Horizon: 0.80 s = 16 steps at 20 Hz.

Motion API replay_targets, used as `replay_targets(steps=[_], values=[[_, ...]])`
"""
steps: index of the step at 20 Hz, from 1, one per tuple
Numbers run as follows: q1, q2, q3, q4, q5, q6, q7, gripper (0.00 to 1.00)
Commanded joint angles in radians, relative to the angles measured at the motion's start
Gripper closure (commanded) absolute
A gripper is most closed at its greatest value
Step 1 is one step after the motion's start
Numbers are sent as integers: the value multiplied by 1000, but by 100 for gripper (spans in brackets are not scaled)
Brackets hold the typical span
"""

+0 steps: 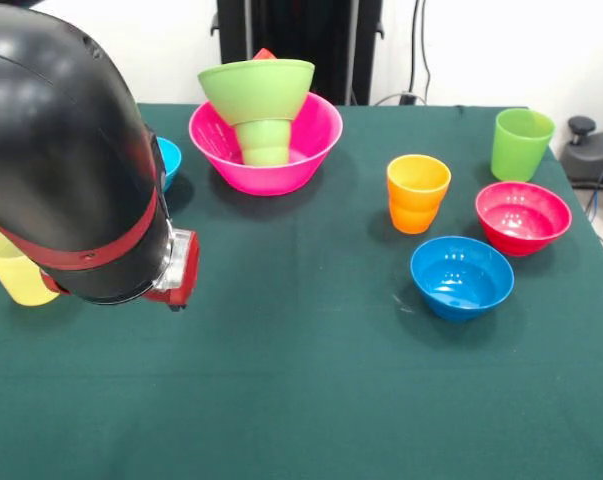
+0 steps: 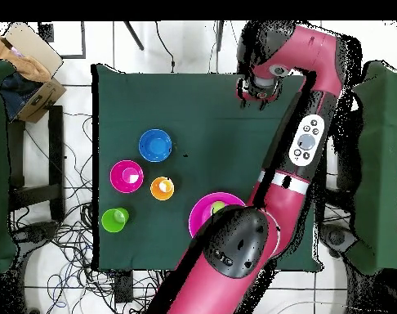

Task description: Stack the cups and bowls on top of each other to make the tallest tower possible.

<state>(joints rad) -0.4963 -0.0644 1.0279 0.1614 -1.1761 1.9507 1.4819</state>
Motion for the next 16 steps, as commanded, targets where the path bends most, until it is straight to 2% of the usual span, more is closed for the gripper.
replay_targets(steps=[1, 3, 5, 7, 13, 16], values=[[-137, -158, -170, 469, 349, -485, 3, 0], [-150, -191, -173, 512, 371, -520, 4, 0], [-138, -203, -170, 500, 365, -479, -15, 0], [-124, -206, -165, 473, 368, -472, -11, 0], [-47, -199, -130, 278, 317, -263, -88, 0], [-49, -207, -139, 291, 331, -283, -80, 0]])
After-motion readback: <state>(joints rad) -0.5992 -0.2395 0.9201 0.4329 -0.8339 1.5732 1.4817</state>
